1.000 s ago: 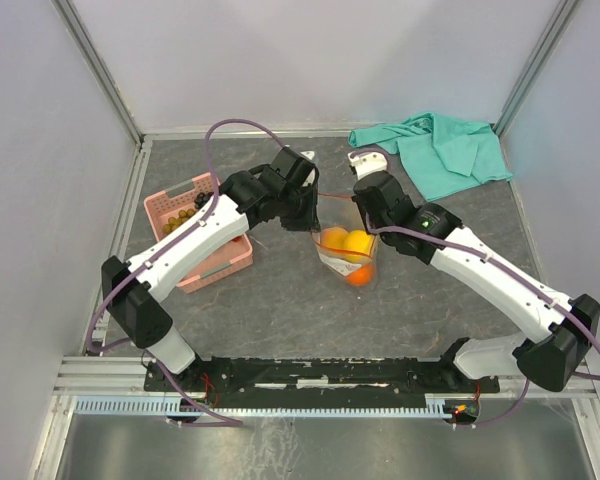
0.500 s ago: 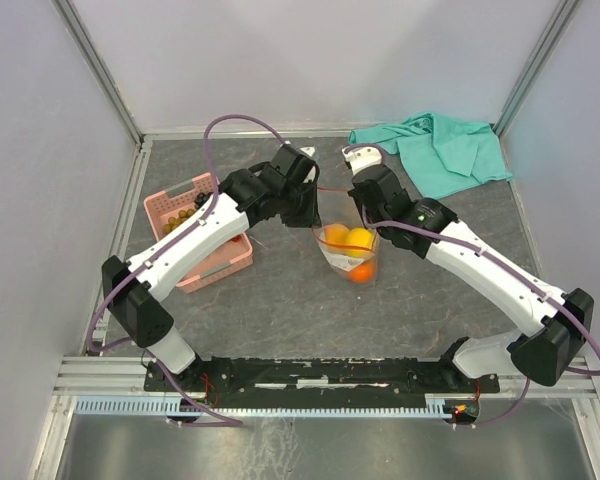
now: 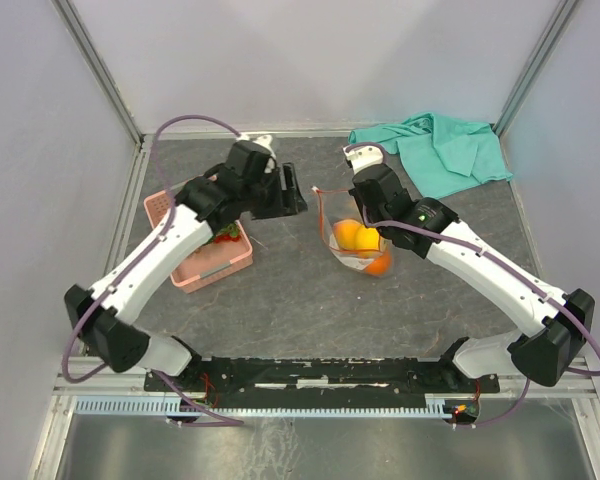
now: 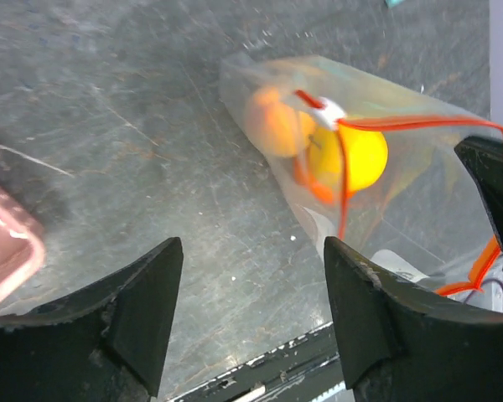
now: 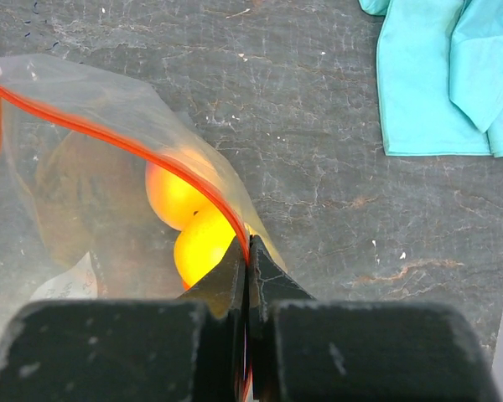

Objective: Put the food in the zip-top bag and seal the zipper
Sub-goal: Pick up the fake fruit from the bin.

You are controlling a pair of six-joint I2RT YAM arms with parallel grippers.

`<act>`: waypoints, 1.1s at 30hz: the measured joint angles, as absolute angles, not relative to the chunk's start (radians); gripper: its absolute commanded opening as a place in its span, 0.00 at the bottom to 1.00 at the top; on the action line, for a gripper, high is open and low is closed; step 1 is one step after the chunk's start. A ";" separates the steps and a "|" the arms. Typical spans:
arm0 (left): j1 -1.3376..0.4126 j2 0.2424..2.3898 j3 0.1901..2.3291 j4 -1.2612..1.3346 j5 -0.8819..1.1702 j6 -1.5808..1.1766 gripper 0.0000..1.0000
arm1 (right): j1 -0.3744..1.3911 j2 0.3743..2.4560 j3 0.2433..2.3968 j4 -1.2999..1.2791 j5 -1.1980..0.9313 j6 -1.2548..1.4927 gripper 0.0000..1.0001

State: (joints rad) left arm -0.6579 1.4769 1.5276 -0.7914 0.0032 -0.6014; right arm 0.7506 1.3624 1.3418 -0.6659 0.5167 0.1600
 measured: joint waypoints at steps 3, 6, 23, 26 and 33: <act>-0.582 1.383 1.461 -0.767 0.003 -0.601 0.78 | 0.751 1.362 1.342 -0.666 0.517 0.164 0.01; -0.476 1.300 1.385 -0.751 0.002 -0.603 0.79 | 0.751 1.362 1.342 -0.666 0.516 0.170 0.01; -0.090 1.367 1.137 -0.640 -0.034 -0.739 0.74 | 0.751 1.369 1.339 -0.651 0.486 0.186 0.01; -0.073 1.476 1.238 -0.625 -0.080 -0.717 0.71 | 0.751 1.369 1.338 -0.649 0.478 0.186 0.01; -0.045 1.714 1.428 -0.626 -0.154 -0.646 0.61 | 0.751 1.370 1.338 -0.645 0.471 0.186 0.01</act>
State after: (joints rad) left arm -0.0448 1.7142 1.4281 -0.6262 -0.1543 -0.6456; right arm 0.7506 1.3697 1.3380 -0.6445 0.4706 0.1856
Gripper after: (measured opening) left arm 0.651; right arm 0.022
